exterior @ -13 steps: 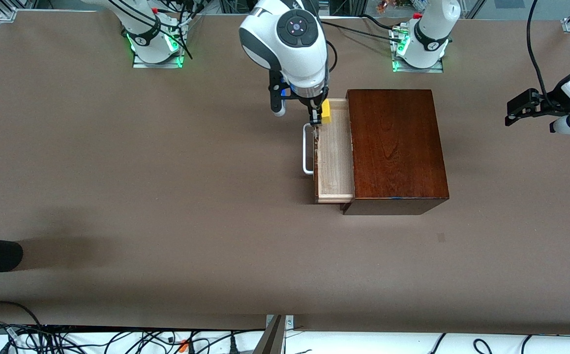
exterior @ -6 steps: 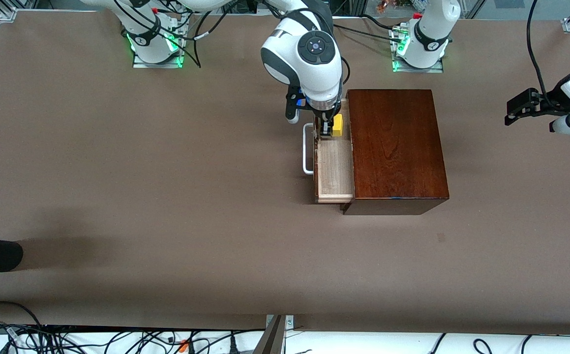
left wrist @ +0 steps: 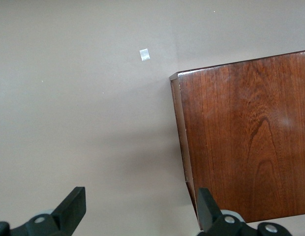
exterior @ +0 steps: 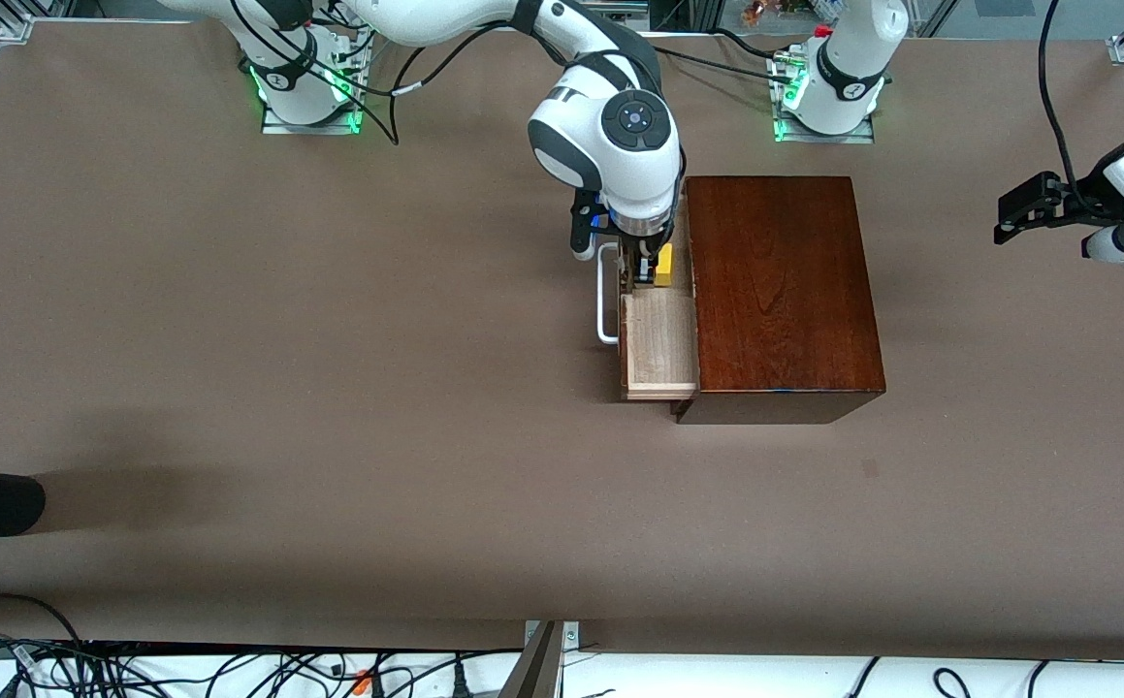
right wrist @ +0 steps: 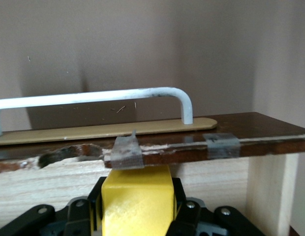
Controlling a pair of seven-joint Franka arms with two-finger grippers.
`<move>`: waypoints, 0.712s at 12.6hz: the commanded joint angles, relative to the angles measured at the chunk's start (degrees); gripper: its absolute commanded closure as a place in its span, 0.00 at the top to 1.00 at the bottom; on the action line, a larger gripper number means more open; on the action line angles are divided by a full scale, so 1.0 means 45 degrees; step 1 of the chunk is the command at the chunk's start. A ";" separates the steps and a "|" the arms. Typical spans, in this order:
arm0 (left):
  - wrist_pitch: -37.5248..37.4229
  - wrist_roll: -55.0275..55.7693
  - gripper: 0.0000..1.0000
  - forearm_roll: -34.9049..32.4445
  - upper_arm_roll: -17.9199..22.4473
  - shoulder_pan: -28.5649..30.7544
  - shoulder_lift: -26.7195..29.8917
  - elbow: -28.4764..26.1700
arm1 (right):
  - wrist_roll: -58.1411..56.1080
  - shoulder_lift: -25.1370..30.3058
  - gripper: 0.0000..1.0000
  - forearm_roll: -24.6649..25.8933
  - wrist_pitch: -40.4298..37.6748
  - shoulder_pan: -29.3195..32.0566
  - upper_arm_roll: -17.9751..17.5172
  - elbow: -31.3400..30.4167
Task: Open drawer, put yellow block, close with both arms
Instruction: 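Lower the cube into the drawer and open the right gripper, then withdraw the right gripper while the left gripper moves to the drawer front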
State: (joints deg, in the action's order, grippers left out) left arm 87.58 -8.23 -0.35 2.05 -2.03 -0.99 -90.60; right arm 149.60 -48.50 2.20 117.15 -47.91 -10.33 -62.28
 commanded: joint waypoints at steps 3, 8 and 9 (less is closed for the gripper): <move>-0.0185 -0.0358 1.00 -0.0137 -0.0007 0.0081 -0.0033 0.0193 | -0.0197 -0.0181 1.00 0.0137 -0.0173 -0.0155 0.0088 0.0519; -0.0224 -0.0358 1.00 -0.0137 -0.0007 0.0061 -0.0013 0.0193 | -0.0701 0.1222 1.00 -0.0155 -0.1986 0.0371 -0.0029 0.0577; -0.0224 -0.0339 1.00 -0.0137 -0.0084 0.0061 -0.0013 0.0212 | -0.1478 0.1768 1.00 -0.0253 -0.2609 0.0605 -0.0010 0.0577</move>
State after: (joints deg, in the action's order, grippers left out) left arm 87.47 -8.46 -0.35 2.06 -1.85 -1.00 -90.60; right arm 147.12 -45.29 2.15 110.02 -47.01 -10.26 -58.89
